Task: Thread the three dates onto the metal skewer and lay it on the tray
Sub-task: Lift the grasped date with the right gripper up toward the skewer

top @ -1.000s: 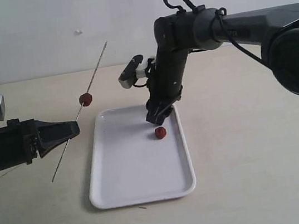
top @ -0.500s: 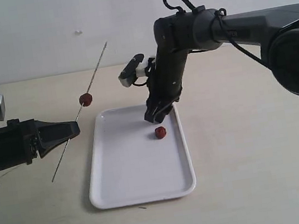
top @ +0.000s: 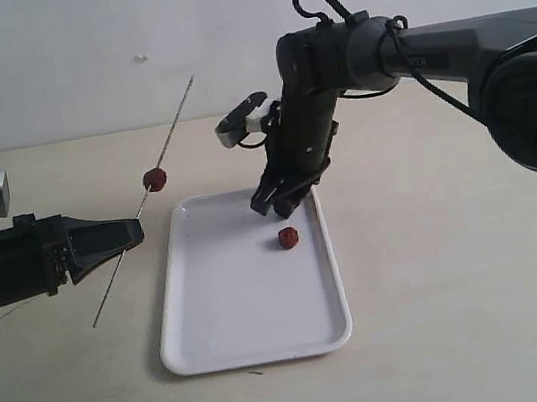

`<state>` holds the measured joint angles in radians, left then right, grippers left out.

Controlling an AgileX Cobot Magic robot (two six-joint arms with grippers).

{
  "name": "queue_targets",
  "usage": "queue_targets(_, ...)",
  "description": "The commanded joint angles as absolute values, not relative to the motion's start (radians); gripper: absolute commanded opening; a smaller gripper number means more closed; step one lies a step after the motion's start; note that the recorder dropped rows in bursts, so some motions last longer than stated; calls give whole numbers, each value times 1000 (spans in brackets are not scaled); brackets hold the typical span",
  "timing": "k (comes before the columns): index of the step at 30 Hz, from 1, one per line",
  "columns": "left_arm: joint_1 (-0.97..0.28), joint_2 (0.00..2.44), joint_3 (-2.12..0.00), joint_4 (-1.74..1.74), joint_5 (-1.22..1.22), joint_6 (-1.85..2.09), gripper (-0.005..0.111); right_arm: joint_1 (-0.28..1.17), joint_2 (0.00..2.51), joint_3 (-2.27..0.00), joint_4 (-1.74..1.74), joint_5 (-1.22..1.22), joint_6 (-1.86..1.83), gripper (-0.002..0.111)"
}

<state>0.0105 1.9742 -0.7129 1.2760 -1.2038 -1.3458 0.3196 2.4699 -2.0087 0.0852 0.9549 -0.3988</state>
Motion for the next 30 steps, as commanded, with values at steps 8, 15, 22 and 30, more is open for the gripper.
queue_targets(8,12,1967,-710,1279,-1221,-1342,0,320,2479,-2002,78,954,-260,42)
queue_targets(15,12,1967,-710,1281,-1221,-1342,0,320,2479,-2002,69,976,-260,32)
queue_targets(22,12,1967,-710,1281,-1221,-1342,0,320,2479,-2002,70,968,-251,25)
queue_targets(30,12,1967,-710,1290,-1221,-1346,0,320,2479,-2002,70,960,-213,22)
